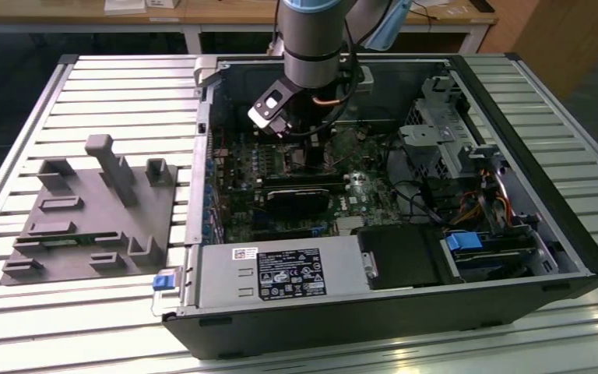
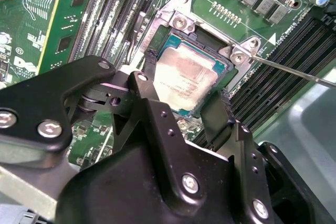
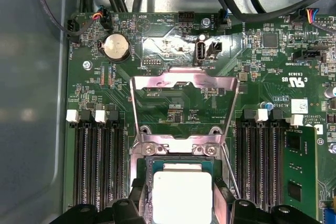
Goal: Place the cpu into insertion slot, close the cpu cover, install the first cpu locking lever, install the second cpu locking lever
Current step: 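Place the cpu into insertion slot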
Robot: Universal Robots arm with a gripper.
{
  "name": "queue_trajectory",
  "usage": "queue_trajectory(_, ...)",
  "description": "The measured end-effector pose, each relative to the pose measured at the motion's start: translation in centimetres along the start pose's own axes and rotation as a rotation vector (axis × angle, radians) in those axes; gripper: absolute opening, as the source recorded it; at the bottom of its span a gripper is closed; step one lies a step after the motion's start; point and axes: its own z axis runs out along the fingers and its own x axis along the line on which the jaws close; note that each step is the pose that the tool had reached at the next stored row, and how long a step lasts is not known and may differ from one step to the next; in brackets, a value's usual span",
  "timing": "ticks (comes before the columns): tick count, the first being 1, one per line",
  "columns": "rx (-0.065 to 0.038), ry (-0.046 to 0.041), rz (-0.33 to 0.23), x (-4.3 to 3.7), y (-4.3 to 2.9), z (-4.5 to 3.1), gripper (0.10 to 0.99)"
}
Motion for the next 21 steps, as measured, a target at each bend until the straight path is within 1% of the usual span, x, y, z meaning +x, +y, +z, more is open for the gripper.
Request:
queue_trajectory(9, 0.0, 0.0018, 0.0, 0.02, 0.02, 0.05, 0.616)
queue_trajectory(11, 0.0, 0.0007, 0.0, 0.02, 0.03, 0.04, 0.616)
queue_trajectory(13, 0.0, -0.0025, 0.0, 0.02, 0.03, 0.01, 0.616)
queue_trajectory(17, 0.0, -0.0031, 0.0, 0.03, 0.04, -0.25, 0.616)
queue_trajectory(21, 0.001, -0.0031, 0.0, 0.04, 0.1, -0.77, 0.616)
